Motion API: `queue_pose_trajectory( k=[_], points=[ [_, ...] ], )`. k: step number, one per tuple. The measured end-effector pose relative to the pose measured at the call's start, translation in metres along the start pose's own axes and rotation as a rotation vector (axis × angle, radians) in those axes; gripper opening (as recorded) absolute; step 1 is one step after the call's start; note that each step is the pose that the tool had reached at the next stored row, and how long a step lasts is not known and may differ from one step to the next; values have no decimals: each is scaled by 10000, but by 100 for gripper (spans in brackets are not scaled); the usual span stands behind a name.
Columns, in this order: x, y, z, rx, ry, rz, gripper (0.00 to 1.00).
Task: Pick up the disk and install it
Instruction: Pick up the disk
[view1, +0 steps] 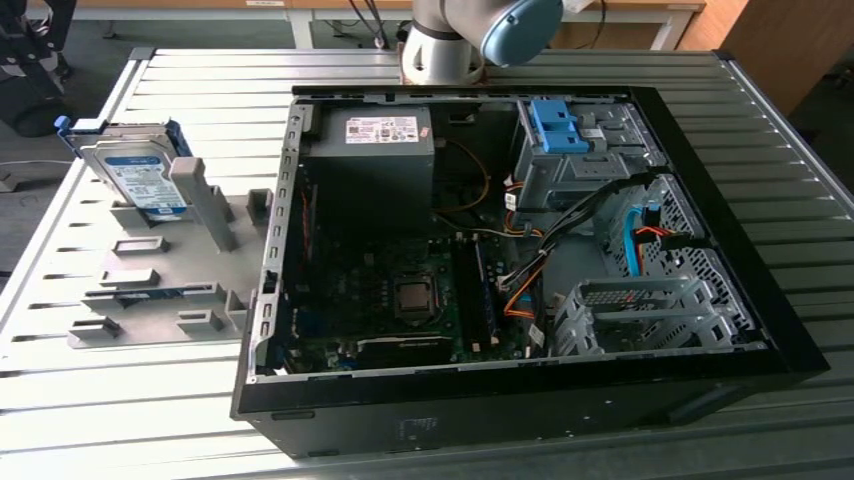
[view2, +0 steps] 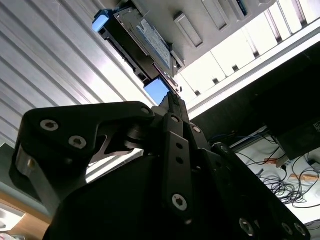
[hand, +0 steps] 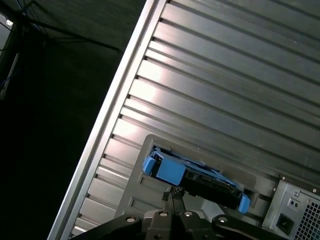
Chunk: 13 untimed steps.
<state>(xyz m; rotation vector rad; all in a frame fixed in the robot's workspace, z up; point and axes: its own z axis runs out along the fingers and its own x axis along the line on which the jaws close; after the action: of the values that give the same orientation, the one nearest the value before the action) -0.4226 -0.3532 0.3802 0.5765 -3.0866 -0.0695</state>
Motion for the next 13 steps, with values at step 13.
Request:
queue_pose_trajectory(
  k=[13],
  points=[
    [0,0,0,-3,20,-466,11]
  ],
)
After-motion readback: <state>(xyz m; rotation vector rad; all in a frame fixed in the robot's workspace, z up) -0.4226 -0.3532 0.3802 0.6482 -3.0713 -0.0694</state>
